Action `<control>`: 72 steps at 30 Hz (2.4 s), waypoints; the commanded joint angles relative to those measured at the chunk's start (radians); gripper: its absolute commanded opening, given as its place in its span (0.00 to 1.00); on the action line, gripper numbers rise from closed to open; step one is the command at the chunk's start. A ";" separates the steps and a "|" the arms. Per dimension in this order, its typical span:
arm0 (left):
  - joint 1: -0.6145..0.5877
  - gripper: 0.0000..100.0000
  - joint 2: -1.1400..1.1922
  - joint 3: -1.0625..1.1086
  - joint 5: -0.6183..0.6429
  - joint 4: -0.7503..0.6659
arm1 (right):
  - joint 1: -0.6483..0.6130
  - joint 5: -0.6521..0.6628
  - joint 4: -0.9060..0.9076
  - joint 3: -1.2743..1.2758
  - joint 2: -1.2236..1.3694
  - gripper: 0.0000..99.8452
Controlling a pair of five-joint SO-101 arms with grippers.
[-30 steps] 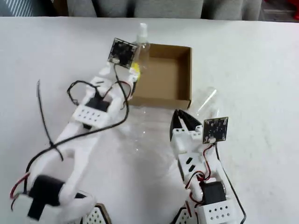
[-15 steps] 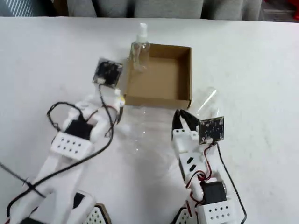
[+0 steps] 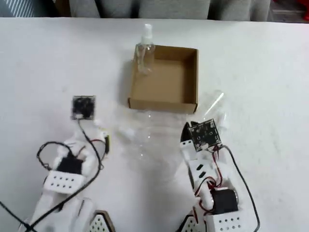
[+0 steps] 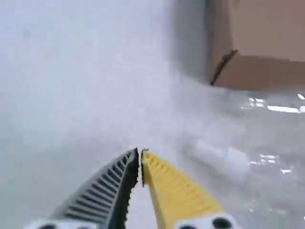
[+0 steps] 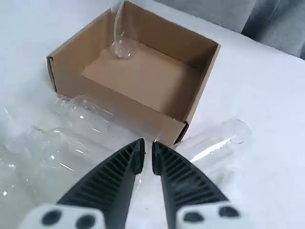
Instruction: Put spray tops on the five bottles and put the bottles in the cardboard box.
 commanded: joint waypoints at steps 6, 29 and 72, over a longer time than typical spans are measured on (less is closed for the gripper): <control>-0.156 0.02 0.054 -0.117 0.060 0.049 | -0.051 0.109 0.093 -0.242 0.097 0.02; -0.389 0.02 0.989 -0.724 0.175 0.043 | -0.539 0.272 0.446 -0.855 1.339 0.17; -0.392 0.02 0.987 -0.726 0.178 0.048 | -0.572 -0.453 0.145 -0.936 1.437 0.04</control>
